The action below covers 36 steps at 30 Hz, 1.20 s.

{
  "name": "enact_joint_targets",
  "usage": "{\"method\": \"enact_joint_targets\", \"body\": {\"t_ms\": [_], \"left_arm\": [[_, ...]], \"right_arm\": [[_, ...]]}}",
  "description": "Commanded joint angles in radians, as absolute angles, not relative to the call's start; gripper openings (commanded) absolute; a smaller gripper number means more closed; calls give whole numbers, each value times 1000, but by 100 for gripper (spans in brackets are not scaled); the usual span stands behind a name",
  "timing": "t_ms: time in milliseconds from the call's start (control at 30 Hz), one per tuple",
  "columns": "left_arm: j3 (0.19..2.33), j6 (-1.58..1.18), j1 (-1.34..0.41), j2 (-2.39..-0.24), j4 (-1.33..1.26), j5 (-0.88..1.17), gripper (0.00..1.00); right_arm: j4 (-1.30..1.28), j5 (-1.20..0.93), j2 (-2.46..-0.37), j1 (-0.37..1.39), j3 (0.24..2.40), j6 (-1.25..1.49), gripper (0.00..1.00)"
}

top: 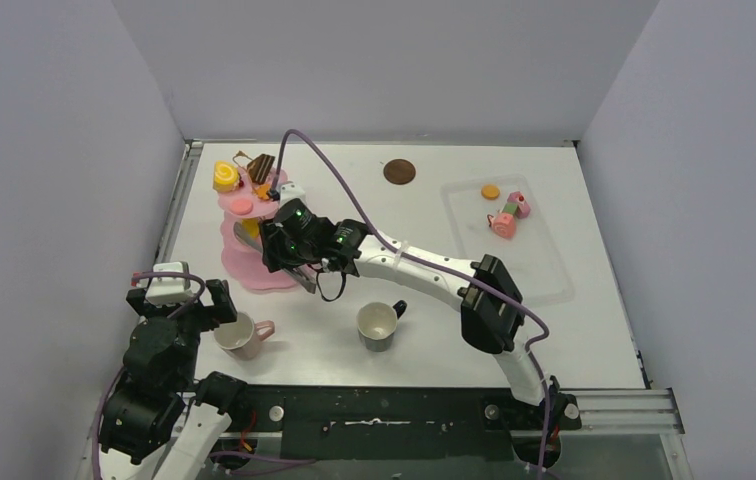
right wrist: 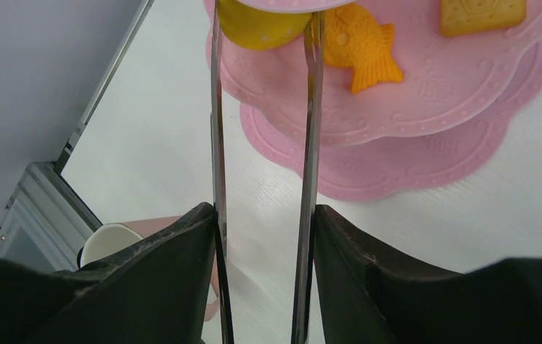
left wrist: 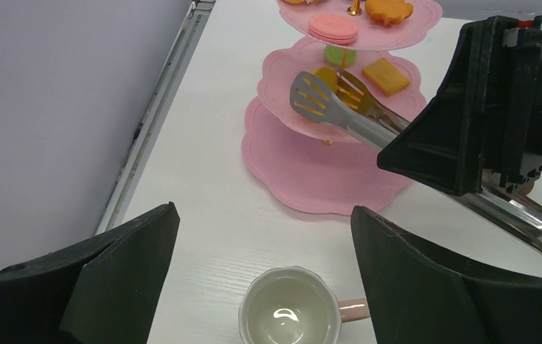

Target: Serve the afternoon tea

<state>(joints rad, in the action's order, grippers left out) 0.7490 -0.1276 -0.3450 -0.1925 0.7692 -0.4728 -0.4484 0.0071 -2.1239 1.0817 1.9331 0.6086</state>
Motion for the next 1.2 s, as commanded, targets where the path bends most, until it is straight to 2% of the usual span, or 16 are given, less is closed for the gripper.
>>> {"method": "enact_joint_targets", "body": {"t_ms": [0,467,1167], "left_arm": [[788,-137,-342,-185,741,-485,89],[788,-137,-342,-188,743,-480,89],[788,-137,-342,-188,741,-453,89]], "right_arm": [[-432,60,-2088,1083,1992,589,51],[-445,17,-2022,1084,1971,592,50],[-498,34,-1750,1085,1685,592,49]]}}
